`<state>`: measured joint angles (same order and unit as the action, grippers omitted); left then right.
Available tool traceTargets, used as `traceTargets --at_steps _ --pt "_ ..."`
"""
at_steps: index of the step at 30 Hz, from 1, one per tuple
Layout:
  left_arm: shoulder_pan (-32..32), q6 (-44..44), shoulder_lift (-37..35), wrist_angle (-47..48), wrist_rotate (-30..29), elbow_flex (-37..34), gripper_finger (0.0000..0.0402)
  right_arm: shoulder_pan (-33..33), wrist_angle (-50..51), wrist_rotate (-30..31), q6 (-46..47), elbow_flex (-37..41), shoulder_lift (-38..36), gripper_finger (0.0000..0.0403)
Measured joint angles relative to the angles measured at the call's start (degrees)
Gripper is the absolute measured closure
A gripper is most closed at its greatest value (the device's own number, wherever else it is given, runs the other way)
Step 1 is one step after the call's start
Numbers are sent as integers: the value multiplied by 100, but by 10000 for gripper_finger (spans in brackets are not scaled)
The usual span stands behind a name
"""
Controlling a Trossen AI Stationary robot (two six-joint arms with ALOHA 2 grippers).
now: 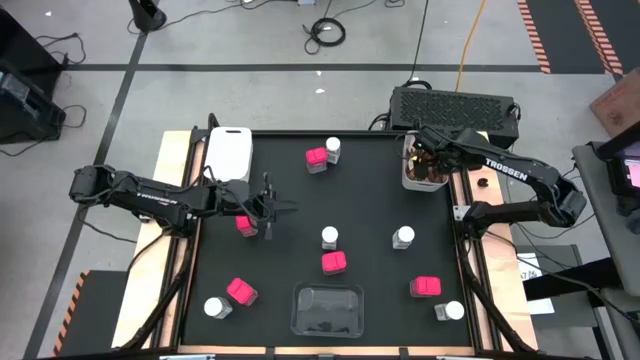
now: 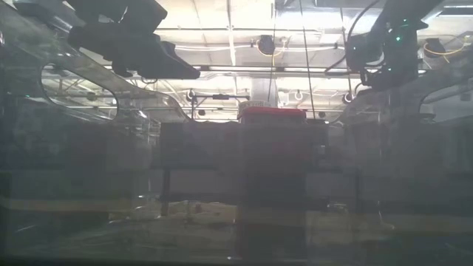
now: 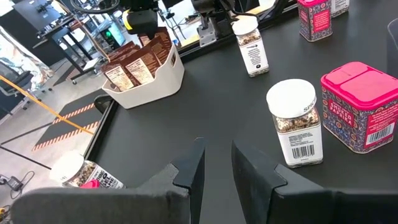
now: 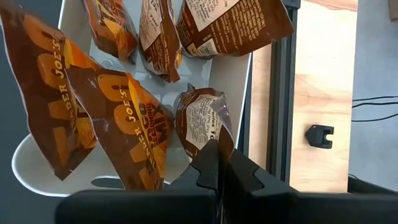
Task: Sort spices by type
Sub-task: Put the brown seasoning pack into the right white bin, then put the red seasoning can into the black bin
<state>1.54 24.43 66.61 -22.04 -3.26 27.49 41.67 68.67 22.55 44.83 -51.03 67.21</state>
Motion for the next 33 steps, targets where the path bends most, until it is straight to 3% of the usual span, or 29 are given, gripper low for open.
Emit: traceTargets --at_steps 6,17,26,33 --pt "-2 -2 2 2 -1 0 317 -2 39 -42 36 0 1 388" --pt "0 -2 2 7 1 0 317 -2 158 -178 -11 -133 -1 303" --pt "0 -2 0 7 -1 0 317 -25 819 -204 -10 -1421 -1 280" --pt "-2 -7 1 62 -1 0 317 -656 202 -670 -339 -2327 -6 280"
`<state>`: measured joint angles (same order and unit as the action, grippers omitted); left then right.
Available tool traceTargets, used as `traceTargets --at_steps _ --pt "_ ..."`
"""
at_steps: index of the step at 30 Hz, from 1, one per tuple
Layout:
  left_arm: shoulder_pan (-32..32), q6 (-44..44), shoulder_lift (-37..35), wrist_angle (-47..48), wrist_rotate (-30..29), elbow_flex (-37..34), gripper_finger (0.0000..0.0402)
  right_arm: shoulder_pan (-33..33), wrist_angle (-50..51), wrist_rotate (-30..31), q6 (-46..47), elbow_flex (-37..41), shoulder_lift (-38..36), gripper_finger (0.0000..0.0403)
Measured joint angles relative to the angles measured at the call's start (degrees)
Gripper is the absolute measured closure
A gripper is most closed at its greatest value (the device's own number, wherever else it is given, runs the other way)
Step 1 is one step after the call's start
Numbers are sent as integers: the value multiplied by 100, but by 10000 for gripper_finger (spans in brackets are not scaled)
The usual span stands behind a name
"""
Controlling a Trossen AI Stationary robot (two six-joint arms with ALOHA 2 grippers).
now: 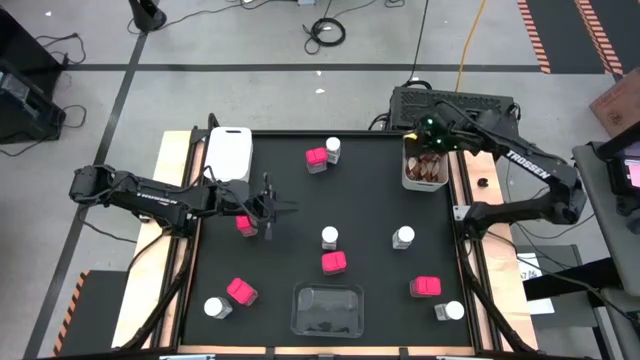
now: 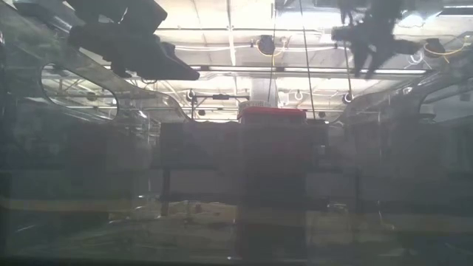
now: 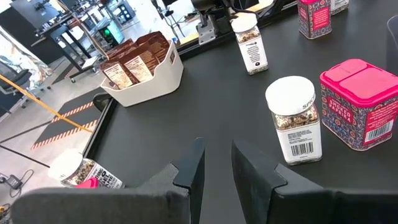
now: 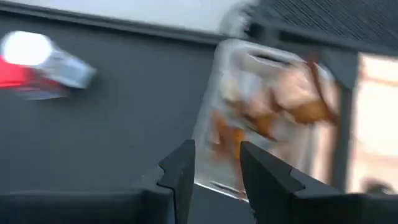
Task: Sort spices by type
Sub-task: Put the red seasoning can into the black bin
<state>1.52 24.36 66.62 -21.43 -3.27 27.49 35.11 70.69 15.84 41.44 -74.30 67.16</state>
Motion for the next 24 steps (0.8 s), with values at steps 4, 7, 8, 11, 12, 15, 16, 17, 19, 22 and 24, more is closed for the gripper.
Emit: traceTargets --at_steps 4,7,8,11,12,15,16,17,19,22,24 --pt "0 -145 -1 9 0 0 317 -610 -860 -124 -539 -77 0 280" --pt "2 -593 1 -2 0 0 317 -1048 -1370 -123 -1065 -77 18 280" --pt "2 -789 -1 -16 0 0 317 -1201 -1522 -121 -1213 -77 47 280" --pt "1 -1313 -1 17 0 0 317 -1600 -1930 -114 -1651 -73 131 280" --pt "1 -1500 0 65 0 0 317 -1734 -2069 -113 -1798 -73 160 280" --pt "-8 -2043 -35 569 2 88 317 -2137 -2399 -97 -2175 -74 275 280" --pt "-18 -2216 -67 839 2 173 317 -2279 -2460 -97 -2313 -73 340 280" --pt "-22 -2331 -114 1179 2 278 317 -2430 -2512 -99 -2482 -73 398 280" --pt "-52 -2564 -240 2040 0 546 317 -2711 -2513 -101 -2923 -73 486 280" --pt "-115 -3024 -418 3678 2 1239 317 -3088 -2712 -100 -3417 54 564 280" --pt "-178 -3476 -478 4694 2 1795 317 -3262 -3163 -99 -3686 350 552 280"
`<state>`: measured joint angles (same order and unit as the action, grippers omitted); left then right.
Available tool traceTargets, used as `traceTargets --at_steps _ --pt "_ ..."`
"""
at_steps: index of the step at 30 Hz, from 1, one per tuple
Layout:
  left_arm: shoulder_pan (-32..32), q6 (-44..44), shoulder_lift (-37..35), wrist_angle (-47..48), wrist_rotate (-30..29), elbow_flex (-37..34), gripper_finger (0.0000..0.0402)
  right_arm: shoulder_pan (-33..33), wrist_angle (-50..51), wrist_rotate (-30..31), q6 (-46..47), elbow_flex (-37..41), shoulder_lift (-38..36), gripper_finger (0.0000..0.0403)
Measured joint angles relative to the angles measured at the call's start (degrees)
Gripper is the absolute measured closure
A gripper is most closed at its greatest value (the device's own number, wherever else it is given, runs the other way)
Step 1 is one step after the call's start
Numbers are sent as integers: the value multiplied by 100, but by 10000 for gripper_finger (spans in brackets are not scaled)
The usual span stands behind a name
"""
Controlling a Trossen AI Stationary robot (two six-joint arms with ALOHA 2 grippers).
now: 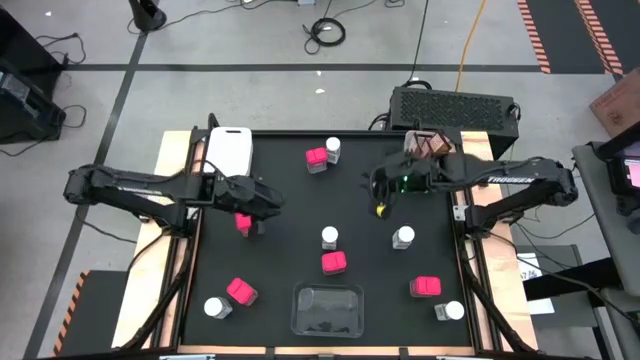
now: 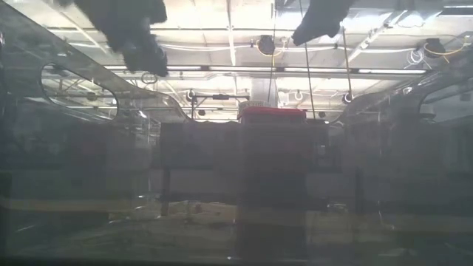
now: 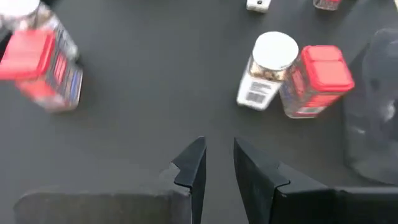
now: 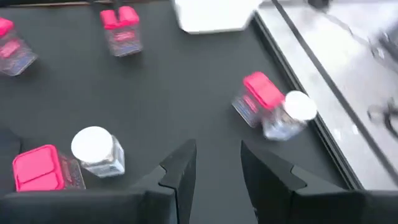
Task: Sort spices by type
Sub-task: Put the red seasoning can into the black bin
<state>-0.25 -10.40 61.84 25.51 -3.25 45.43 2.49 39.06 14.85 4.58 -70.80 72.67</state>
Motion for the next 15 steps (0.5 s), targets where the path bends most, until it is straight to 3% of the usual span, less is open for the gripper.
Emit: traceTargets --at_steps 7,11,15 --pt "-74 -3031 -19 2710 193 1367 317 -163 -2435 -35 -367 1561 -104 280" --pt "-72 -4307 -13 3206 401 1543 317 -161 -3779 -447 -237 2257 -104 280" --pt "36 -4816 51 3549 886 1543 317 -295 -4693 -781 -41 2799 -104 280"
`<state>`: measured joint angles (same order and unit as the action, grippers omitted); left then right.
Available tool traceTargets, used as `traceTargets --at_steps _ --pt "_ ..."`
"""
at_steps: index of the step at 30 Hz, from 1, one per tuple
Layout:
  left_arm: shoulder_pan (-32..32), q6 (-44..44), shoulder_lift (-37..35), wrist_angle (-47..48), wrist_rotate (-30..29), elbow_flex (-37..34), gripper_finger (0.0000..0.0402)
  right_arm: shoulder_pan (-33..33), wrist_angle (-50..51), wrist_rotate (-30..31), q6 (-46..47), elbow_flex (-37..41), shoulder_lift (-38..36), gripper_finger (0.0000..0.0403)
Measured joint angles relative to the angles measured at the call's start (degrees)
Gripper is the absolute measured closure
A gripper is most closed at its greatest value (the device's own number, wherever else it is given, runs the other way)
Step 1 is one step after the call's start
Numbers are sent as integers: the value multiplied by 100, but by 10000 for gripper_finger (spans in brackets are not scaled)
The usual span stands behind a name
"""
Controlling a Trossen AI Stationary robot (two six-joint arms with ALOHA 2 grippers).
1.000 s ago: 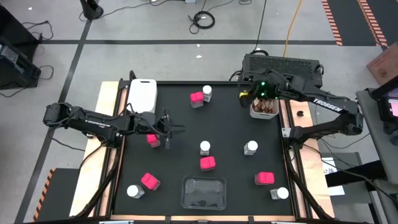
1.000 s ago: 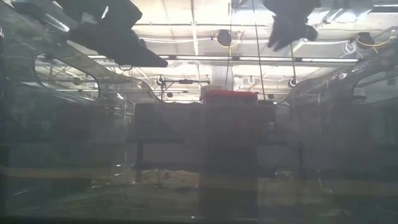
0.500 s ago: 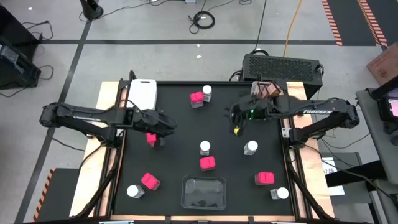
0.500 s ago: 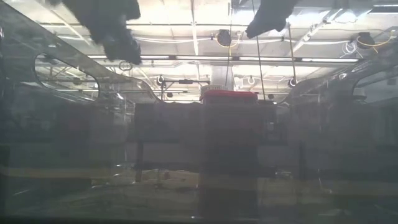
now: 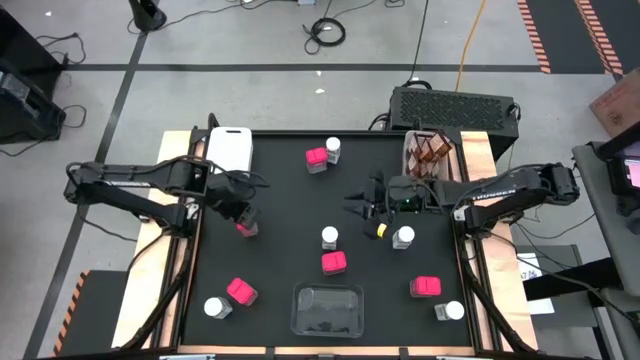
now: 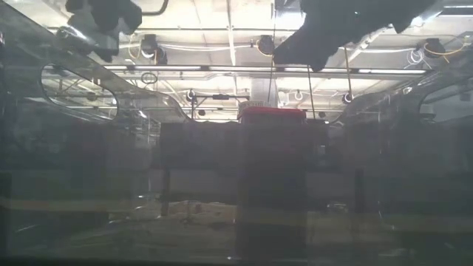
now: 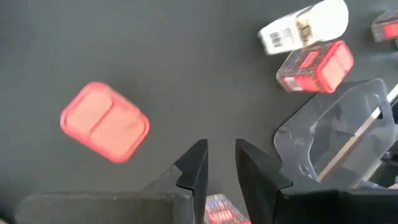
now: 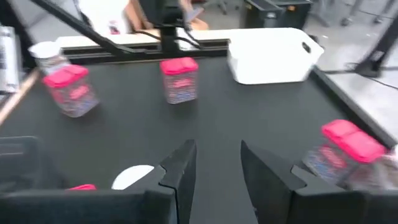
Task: Sort spices by type
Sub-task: Put the red seasoning can into the black bin
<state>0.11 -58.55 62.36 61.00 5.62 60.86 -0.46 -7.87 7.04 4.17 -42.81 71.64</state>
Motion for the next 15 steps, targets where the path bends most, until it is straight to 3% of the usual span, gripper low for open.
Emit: traceTargets --at_steps 7,12,15 --pt "68 -571 92 81 156 -6 317 -287 -343 13 210 475 -2 280" --pt "67 -943 137 130 -190 -7 314 -345 -547 20 22 527 -2 280" --pt "67 -1263 209 264 -402 -5 291 -339 -760 49 -214 527 -31 280"
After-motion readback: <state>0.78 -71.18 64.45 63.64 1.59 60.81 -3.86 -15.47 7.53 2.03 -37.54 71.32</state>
